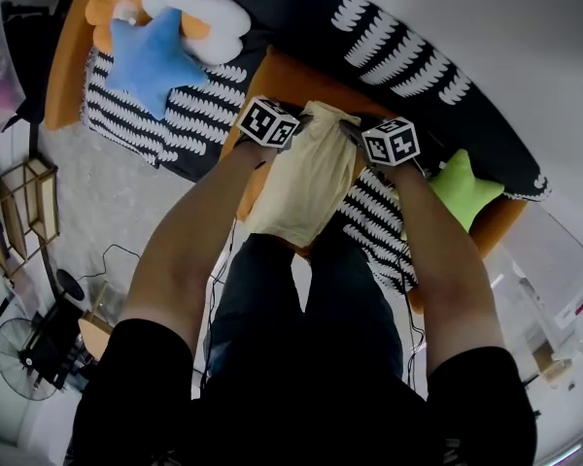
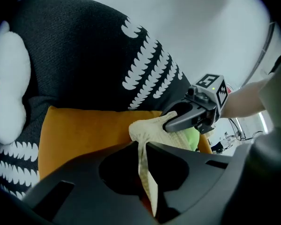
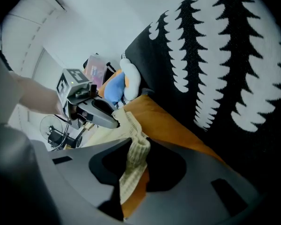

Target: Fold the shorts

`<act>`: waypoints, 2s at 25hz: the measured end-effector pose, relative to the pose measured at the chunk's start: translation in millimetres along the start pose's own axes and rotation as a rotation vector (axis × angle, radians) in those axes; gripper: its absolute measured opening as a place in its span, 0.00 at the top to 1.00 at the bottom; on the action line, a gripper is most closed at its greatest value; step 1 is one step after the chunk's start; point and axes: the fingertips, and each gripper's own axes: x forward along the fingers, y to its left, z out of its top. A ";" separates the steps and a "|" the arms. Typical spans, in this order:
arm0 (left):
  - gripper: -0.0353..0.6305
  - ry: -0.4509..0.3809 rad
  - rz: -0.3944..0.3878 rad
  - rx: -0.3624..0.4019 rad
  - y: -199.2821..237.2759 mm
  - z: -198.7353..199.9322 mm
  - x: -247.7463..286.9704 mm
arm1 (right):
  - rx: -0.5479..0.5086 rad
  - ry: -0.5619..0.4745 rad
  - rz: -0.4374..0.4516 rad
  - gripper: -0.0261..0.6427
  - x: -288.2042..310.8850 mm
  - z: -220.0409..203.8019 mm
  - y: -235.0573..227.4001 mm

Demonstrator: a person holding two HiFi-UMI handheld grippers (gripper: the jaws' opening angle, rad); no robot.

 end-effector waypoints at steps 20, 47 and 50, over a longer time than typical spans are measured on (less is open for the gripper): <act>0.89 -0.265 0.097 0.472 -19.1 84.7 -79.5 | -0.445 -0.230 -0.112 0.84 -79.6 101.3 40.1; 0.88 -0.046 0.251 0.818 -65.8 -145.2 -97.7 | -1.116 0.043 0.080 0.85 -4.6 -99.9 211.3; 0.86 -0.040 0.265 0.785 -64.8 -160.0 -96.5 | -1.143 0.065 0.087 0.85 3.5 -114.2 214.2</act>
